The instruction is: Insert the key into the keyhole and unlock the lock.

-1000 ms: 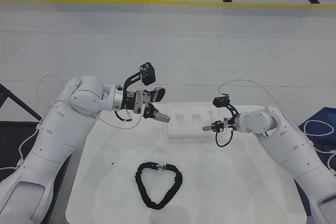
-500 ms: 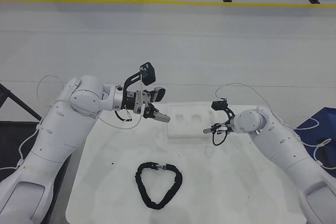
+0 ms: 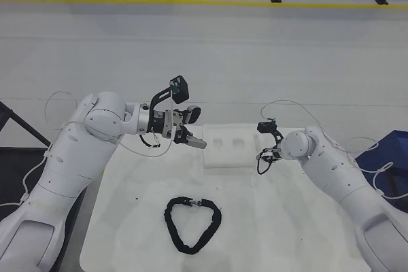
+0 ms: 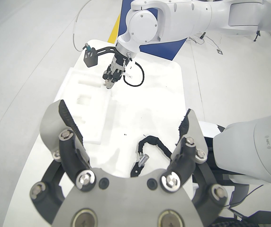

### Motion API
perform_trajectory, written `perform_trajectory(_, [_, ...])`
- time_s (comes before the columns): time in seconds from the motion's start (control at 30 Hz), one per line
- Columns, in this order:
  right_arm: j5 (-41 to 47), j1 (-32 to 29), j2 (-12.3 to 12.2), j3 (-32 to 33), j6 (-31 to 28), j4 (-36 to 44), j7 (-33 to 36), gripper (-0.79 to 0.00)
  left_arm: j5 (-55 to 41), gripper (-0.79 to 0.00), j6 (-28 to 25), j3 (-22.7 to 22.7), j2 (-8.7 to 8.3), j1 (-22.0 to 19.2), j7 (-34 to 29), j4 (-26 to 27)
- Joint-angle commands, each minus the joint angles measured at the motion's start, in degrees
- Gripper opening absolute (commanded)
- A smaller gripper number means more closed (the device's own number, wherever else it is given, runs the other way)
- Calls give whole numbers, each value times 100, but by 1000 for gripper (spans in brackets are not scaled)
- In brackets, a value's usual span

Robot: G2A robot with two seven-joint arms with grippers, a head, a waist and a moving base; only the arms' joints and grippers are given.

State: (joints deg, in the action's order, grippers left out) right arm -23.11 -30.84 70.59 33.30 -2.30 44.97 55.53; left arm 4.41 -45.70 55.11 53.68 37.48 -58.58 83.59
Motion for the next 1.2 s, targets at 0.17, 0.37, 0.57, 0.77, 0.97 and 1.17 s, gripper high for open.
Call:
perform_trajectory(0.17, [-175, 43, 111, -37, 212, -205, -154, -613, 1, 0, -1, 0, 0, 0, 0, 0])
perform_trajectory(0.37, [-273, 45, 208, -56, 346, -380, -268, -646, 1, 0, -1, 0, 0, 0, 0, 0])
perform_trajectory(0.57, [-319, 79, 299, -47, 371, -580, -341, -785, 1, 0, -1, 0, 0, 0, 0, 0])
perform_trajectory(0.77, [-501, 160, 348, -47, 347, -594, -266, -785, 1, 0, -1, 0, 0, 0, 0, 0])
perform_trajectory(0.97, [-817, 272, 312, -6, 369, -301, 65, -785, 1, 0, -1, 0, 0, 0, 0, 0])
perform_trajectory(1.17, [-869, 319, 157, 262, 122, 83, 545, -785, 1, 0, -1, 0, 0, 0, 0, 0])
